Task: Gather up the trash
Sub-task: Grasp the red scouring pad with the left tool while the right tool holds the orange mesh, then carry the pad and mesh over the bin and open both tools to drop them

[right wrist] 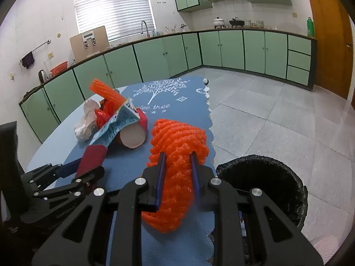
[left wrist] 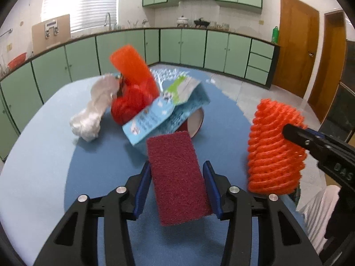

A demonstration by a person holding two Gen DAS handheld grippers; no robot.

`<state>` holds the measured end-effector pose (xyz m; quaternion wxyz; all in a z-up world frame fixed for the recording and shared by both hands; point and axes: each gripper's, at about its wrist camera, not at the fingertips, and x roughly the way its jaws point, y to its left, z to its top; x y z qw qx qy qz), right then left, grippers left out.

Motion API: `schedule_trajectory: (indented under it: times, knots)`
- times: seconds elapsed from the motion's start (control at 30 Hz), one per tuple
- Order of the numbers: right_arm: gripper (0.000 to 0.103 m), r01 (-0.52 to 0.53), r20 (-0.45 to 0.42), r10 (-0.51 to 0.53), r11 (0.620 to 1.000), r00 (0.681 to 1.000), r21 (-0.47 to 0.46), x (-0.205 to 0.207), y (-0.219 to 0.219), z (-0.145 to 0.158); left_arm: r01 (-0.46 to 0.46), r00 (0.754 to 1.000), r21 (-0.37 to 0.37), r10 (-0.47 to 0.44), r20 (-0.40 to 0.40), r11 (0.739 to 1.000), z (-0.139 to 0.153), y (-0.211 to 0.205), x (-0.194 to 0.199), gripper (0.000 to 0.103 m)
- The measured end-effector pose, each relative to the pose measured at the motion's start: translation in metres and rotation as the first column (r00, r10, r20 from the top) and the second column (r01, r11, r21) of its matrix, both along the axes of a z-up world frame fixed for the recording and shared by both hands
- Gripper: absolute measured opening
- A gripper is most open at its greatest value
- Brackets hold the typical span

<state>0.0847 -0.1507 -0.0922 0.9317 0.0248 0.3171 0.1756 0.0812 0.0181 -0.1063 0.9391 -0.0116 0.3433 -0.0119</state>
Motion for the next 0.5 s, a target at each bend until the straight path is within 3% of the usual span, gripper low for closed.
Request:
schedule_trajectory:
  times: [0.5]
  knots:
    - [0.021,-0.002,0.082,0.002,1.000,0.997,0.002,-0.022,-0.004,0.043,0.049,0.993,-0.025,-0.046,0.109,0.998,0.054,-0.010,-0.021,0.046]
